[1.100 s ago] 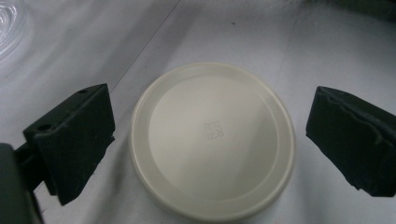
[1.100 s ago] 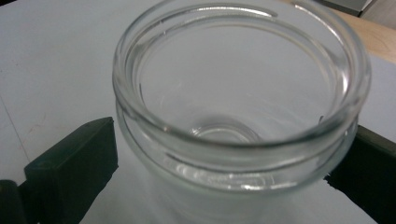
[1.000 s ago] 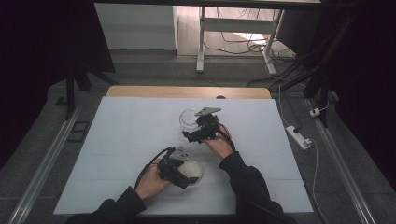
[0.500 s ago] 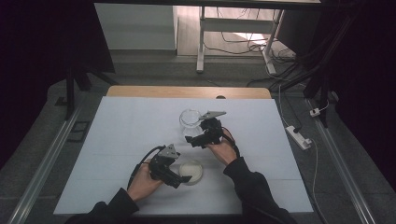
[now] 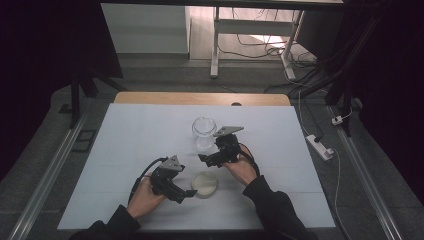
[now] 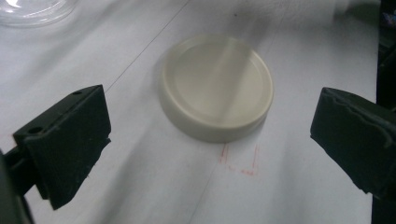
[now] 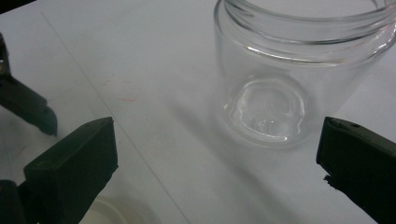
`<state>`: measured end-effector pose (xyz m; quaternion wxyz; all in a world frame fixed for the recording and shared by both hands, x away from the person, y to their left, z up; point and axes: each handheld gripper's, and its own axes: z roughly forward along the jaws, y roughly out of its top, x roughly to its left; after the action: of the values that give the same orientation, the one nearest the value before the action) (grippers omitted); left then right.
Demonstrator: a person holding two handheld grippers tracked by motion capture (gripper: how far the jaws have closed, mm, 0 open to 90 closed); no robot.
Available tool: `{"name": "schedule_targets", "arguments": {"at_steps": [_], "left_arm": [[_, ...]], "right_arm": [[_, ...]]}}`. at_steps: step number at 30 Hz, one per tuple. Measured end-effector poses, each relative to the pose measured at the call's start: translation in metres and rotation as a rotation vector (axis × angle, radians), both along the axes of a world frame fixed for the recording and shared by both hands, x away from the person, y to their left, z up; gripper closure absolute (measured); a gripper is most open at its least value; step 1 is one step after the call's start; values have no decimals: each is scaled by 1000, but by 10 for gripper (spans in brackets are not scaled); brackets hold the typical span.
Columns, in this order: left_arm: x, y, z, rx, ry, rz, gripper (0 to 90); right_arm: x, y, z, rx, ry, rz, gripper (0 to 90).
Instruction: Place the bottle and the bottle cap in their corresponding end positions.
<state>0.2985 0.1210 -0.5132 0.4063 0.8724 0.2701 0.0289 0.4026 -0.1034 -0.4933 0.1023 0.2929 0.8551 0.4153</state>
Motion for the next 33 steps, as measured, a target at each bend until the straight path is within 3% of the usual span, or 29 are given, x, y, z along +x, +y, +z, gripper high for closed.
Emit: {"name": "schedule_targets", "arguments": {"at_steps": [15,33], "left_arm": [[-12,24,8,-36,0,33,0],[-35,62,8,-63,7,112,0]], "right_arm": [[-27,-22,11,34,-37,12,0],[-67,-61,9,16,-48,-5,0]]}}
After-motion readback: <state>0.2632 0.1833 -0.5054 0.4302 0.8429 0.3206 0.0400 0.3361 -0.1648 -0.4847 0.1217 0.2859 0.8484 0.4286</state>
